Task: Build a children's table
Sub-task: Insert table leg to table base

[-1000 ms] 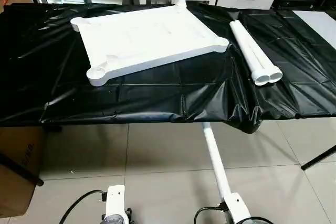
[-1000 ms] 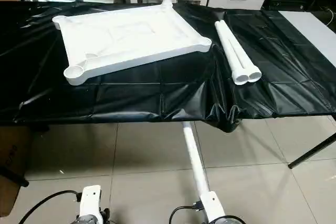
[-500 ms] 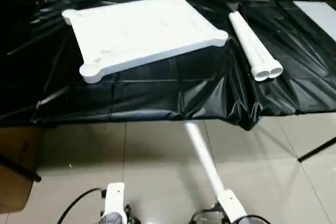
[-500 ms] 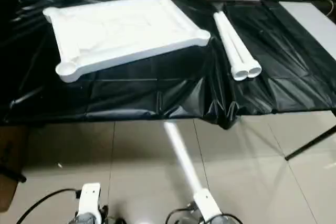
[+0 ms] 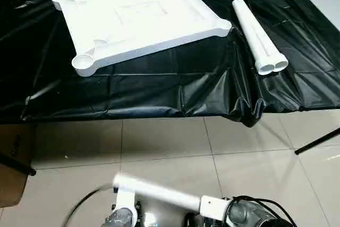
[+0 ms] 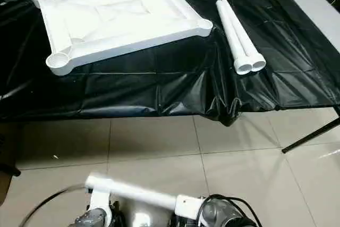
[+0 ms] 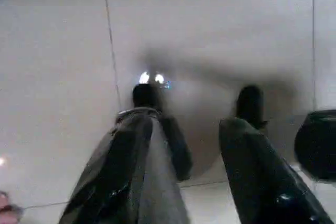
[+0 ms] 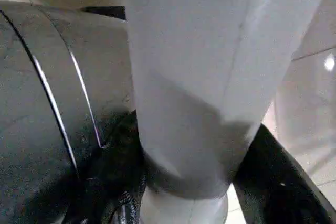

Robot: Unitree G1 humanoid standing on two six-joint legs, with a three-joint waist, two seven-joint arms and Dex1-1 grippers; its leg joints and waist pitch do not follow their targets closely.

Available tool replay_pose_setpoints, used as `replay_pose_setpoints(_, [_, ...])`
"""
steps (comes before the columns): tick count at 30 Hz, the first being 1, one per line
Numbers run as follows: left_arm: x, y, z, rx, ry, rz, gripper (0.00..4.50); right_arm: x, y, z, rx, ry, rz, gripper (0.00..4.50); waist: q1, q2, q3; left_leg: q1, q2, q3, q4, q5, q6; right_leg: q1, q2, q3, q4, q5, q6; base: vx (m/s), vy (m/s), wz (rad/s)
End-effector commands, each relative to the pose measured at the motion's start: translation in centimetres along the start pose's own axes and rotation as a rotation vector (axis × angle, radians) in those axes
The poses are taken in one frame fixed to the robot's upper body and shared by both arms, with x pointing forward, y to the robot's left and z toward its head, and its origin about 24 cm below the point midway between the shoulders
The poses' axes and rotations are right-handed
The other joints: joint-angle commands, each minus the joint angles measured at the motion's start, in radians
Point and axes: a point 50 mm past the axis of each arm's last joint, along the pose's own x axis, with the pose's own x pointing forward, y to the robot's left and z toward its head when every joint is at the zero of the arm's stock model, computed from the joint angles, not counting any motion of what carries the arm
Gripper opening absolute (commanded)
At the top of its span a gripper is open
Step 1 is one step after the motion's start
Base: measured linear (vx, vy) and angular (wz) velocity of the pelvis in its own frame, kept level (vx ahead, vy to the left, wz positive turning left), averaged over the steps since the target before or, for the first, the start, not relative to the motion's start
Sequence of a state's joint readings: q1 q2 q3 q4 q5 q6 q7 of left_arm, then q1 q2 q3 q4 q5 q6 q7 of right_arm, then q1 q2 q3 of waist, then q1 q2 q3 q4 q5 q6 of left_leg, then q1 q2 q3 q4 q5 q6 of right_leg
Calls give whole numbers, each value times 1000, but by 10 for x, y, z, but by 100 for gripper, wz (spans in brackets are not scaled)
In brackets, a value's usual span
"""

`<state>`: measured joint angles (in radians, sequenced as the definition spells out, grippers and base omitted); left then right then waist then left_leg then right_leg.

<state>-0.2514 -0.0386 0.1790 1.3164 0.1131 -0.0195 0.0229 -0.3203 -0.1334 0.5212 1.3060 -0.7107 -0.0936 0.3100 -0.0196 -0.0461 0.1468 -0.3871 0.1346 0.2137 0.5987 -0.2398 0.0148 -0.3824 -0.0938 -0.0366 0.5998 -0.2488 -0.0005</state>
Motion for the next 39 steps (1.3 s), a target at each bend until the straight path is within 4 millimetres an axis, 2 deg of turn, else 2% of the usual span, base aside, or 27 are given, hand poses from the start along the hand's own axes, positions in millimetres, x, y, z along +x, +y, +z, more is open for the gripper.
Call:
replay_pose_setpoints(1, [-5, -10, -35, -40, 136, -15, 239, 6, 20, 18, 69, -99, 33, 184, -1, 0, -27, 35, 138, -58, -96, -49, 158, 16, -100, 55, -43, 177, -315, 0, 0, 0])
replay_pose_setpoints(2, [-5, -10, -35, -42, 136, -14, 239, 5, 15, 22, 88, -119, 12, 184, -1, 2, -29, 39, 139, -58, -98, -65, 141, 14, -101, 57, -44, 171, -318, 0, 0, 0])
replay_pose_setpoints(4, [-5, -10, -34, -45, 135, -13, 239, 4, 7, 28, 91, -147, -7, 184, -4, -1, -31, 34, 136, -58, -94, -32, 137, 19, -100, 58, -37, 225, -321, 0, 0, 0])
replay_pose_setpoints(5, [-5, -10, -34, -47, 135, -12, 239, 3, 2, 31, 75, -160, -18, 184, -8, -2, -37, 36, 134, -56, -87, 2, 147, 19, -99, 57, -32, 275, -328, 0, 0, 0])
replay_pose_setpoints(6, [-5, -10, -34, -52, 135, -11, 239, 2, -3, 34, 57, -168, -31, 184, -10, -5, -38, 33, 132, -53, -83, 28, 166, 19, -101, 58, -28, 316, -333, 0, 0, 0])
replay_pose_setpoints(8, [-5, -10, -34, -55, 135, -9, 239, 2, -7, 36, 61, -174, -44, 184, -13, -7, -39, 33, 133, -51, -78, 45, 188, 19, -106, 61, -25, 353, -337, 0, 0, 0])
replay_pose_setpoints(9, [-5, -10, -33, -58, 134, -8, 239, 1, -11, 38, 57, -182, -63, 184, -15, -12, -40, 32, 134, -50, -77, 39, 197, 19, -106, 62, -24, 350, -339, 0, 0, 0])
replay_pose_setpoints(11, [-4, -10, -33, -66, 134, -6, 239, 0, -17, 40, 67, -193, -86, 184, -11, -8, -38, 36, 137, -48, -79, 15, 193, 14, -104, 62, -26, 308, -339, 0, 0, 0])
replay_pose_setpoints(12, [-4, -10, -33, -76, 133, -4, 239, 0, -18, 40, 74, -185, -77, 184, -10, -12, -40, 39, 136, -46, -79, 7, 187, 13, -99, 62, -27, 285, -340, 0, 0, 0])
replay_pose_setpoints(13, [-4, -10, -33, -83, 132, -3, 239, 0, -19, 40, 81, -178, -67, 184, -7, -9, -39, 40, 136, -46, -80, 9, 185, 12, -98, 62, -27, 277, -340, 0, 0, 0])
replay_pose_setpoints(15, [-4, -10, -33, -101, 131, 0, 239, 0, -16, 32, 71, -116, -13, 184, -5, -10, -42, 40, 132, -44, -79, 23, 187, 13, -92, 62, -26, 274, -339, 0, 0, 0])
replay_pose_setpoints(18, [-4, -11, -32, -133, 131, 7, 239, 1, -12, 22, 61, -64, 17, 184, -5, -16, -48, 38, 130, -42, -72, 53, 201, 15, -95, 64, -23, 294, -339, 0, 0, 0])
replay_pose_setpoints(21, [-5, -12, -32, -188, 129, 20, 239, 1, -6, 12, 113, -23, 36, 184, -2, -19, -53, 37, 129, -42, -70, 48, 204, 16, -98, 65, -24, 280, -341, 0, 0, 0])
replay_pose_setpoints(23, [-5, -13, -32, -238, 127, 32, 239, 1, -6, 9, 178, -37, 10, 184, -1, -19, -51, 37, 130, -41, -71, 43, 204, 14, -97, 66, -24, 272, -344, 0, 0, 0])
replay_pose_setpoints(27, [-5, -14, -32, -326, 124, 53, 239, 0, -9, 11, 334, -116, -60, 184, 2, -16, -61, 38, 129, -39, -68, 40, 197, 16, -95, 66, -22, 275, -353, 0, 0, 0])
replay_pose_setpoints(30, [-5, -14, -32, -332, 126, 56, 239, -3, -18, 9, 444, -160, -87, 184, 2, -15, -64, 37, 130, -39, -68, 26, 197, 17, -95, 66, -22, 280, -357, 0, 0, 0])
replay_pose_setpoints(31, [-4, -14, -31, -326, 127, 54, 239, -4, -20, 8, 450, -160, -82, 184, 3, -16, -63, 39, 130, -38, -68, 15, 197, 15, -94, 65, -23, 268, -357, 0, 0, 0])
replay_pose_setpoints(32, [-4, -14, -31, -322, 128, 53, 239, -4, -20, 7, 449, -159, -79, 184, 4, -8, -65, 38, 130, -39, -68, 14, 195, 16, -94, 65, -22, 266, -358, 0, 0, 0])
replay_pose_setpoints(33, [-4, -14, -31, -317, 128, 50, 239, -4, -20, 6, 444, -153, -70, 184, 2, -11, -64, 38, 130, -39, -69, 9, 194, 15, -92, 64, -24, 262, -357, 0, 0, 0])
replay_pose_setpoints(39, [-4, -14, -27, -261, 118, 32, 239, -5, -19, 1, 398, -131, -27, 184, 5, -7, -70, 36, 129, -41, -70, -13, 176, 18, -93, 63, -26, 231, -354, 0, 0, 0])
